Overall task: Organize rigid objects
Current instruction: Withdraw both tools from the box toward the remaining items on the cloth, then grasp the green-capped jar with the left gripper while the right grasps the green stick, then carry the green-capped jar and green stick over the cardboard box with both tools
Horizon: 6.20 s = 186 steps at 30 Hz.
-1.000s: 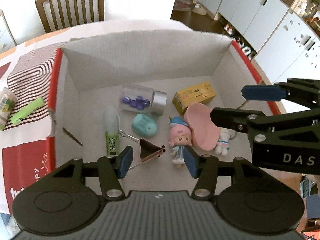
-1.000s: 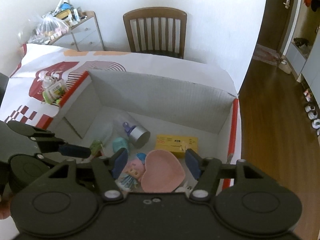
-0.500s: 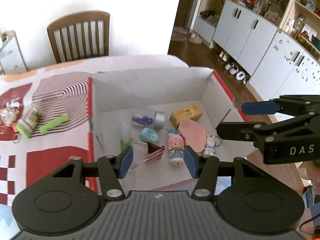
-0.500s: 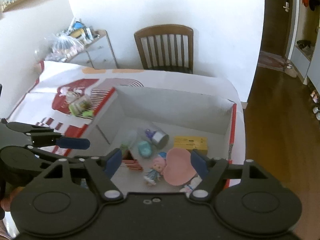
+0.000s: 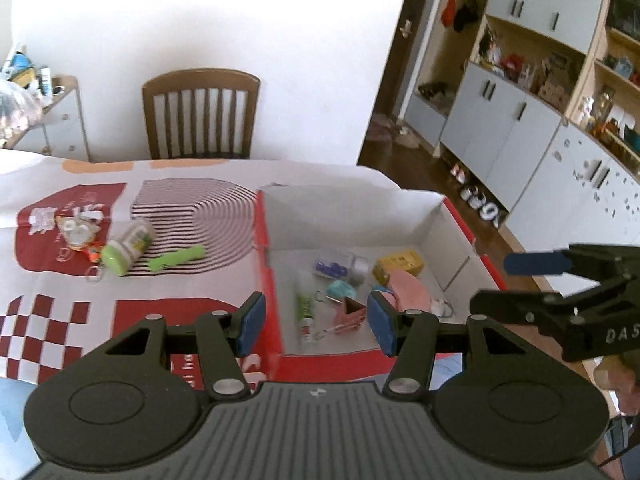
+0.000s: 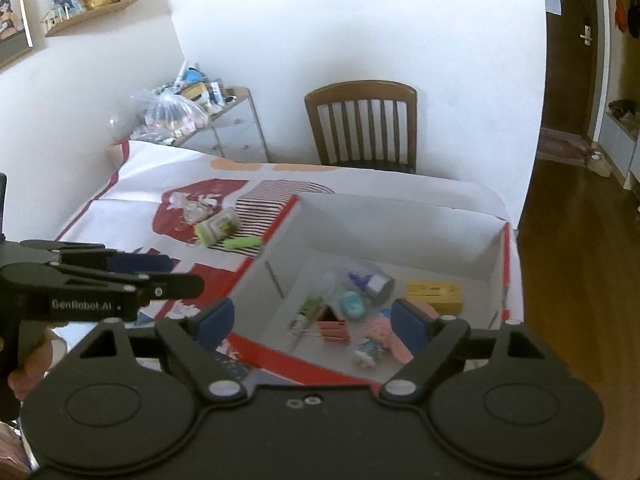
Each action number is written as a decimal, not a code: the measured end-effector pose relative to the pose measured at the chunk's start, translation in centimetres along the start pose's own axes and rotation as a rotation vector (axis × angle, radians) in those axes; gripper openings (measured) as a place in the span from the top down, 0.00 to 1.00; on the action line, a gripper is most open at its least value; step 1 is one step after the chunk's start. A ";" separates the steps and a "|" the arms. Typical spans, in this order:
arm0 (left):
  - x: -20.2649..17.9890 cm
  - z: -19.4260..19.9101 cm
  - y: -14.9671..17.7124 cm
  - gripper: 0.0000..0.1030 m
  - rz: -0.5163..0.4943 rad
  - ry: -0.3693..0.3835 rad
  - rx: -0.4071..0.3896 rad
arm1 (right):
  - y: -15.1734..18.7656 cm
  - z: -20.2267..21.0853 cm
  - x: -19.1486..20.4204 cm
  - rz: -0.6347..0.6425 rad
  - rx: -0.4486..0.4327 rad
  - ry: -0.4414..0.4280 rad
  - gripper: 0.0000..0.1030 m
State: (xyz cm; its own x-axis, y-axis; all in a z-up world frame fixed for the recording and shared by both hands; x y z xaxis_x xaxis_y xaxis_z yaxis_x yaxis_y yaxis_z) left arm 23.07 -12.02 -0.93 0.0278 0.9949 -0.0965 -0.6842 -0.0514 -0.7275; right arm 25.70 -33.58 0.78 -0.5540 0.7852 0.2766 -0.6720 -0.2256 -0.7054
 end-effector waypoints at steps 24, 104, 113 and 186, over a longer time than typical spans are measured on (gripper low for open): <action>15.8 1.0 0.9 0.20 -0.025 -0.065 -0.103 | -2.0 -7.7 12.5 -0.116 0.002 0.063 0.01; 23.6 -17.0 2.0 0.57 -0.142 0.028 0.049 | -3.4 -30.7 11.3 -0.348 0.281 0.396 0.85; 22.7 -12.7 4.3 0.57 -0.098 0.040 0.065 | -1.1 -25.6 13.9 -0.291 0.272 0.300 0.85; -4.2 -18.7 -2.4 0.57 -0.174 -0.108 0.232 | 1.0 -10.8 -9.9 -0.238 0.234 0.287 0.85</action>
State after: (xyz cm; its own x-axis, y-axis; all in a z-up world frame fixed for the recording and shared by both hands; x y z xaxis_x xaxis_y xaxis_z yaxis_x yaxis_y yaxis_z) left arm 38.19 -17.65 -11.46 0.0905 0.9911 0.0975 -0.8245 0.1294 -0.5508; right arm 35.85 -35.37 -9.69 -0.2339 0.9519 0.1977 -0.8758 -0.1180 -0.4681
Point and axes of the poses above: each gripper's, at about its wrist camera, not at the fingertips, and z roughly against the way its jaws point, x to its left, y to its underside, the point moved 2 cm from there along -z, roughly the way its jaws point, and after that the axes turned 5 degrees about -z, right-handed, at the moved point
